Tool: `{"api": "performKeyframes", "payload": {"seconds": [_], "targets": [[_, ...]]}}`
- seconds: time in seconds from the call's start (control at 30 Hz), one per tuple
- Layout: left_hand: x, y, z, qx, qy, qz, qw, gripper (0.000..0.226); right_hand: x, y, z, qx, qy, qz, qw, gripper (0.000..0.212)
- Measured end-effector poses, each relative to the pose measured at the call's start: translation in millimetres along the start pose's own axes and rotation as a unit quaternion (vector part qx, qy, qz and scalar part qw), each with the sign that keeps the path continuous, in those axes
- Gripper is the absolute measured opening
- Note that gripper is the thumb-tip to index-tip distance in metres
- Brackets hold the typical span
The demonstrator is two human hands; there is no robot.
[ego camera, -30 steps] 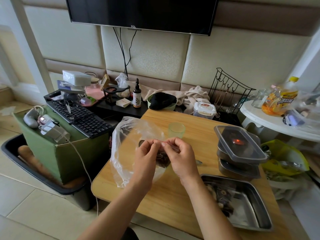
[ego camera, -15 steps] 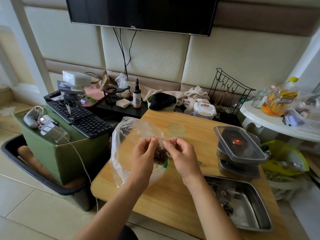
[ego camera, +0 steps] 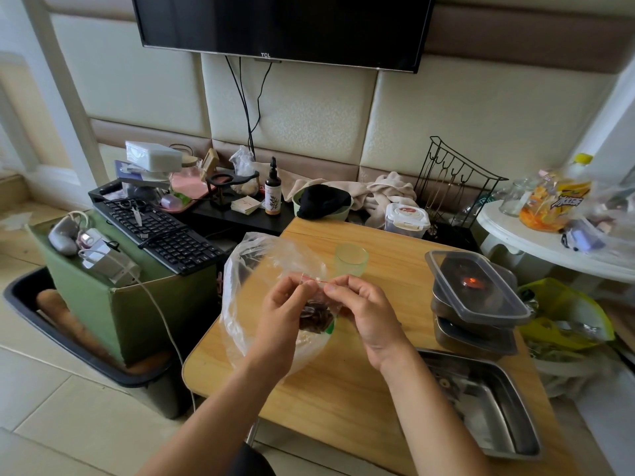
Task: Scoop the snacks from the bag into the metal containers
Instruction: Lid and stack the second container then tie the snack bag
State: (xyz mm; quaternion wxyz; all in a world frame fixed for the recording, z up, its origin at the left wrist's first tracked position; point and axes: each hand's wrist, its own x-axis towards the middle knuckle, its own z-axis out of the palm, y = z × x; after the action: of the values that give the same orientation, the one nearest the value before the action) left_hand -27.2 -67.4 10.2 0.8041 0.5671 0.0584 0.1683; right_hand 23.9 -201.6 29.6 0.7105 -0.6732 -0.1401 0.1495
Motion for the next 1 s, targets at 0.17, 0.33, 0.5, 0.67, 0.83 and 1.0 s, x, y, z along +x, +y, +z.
{"api": "performKeyframes", "payload": {"seconds": [0.17,0.33,0.5,0.67,0.83,1.0], "targets": [[-0.9,2.2,2.3,0.000,0.009,0.008,1.000,0.010,-0.7,1.4,2.2,0.000,0.009,-0.002,1.000,0.017],[1.6,-2.2,-1.6,0.011,0.043,-0.009,0.999,0.018,1.1,4.0,-2.3,0.020,0.040,0.003,0.999,0.013],[-0.6,-3.5,2.9,0.054,0.017,-0.019,0.998,0.023,2.3,6.2,-6.1,-0.006,0.044,-0.009,0.999,0.017],[2.9,-4.3,0.2,0.029,0.014,-0.041,0.999,0.023,1.0,5.2,-10.6,-0.010,0.028,-0.010,1.000,0.014],[-2.0,-2.3,4.1,0.005,0.004,-0.039,0.999,0.022,-5.7,3.8,-20.9,-0.032,0.021,-0.021,0.999,0.015],[-13.3,-3.0,16.4,0.009,-0.017,-0.041,0.999,0.015,-21.4,-1.7,-36.8,-0.079,0.044,-0.046,0.995,0.009]]}}
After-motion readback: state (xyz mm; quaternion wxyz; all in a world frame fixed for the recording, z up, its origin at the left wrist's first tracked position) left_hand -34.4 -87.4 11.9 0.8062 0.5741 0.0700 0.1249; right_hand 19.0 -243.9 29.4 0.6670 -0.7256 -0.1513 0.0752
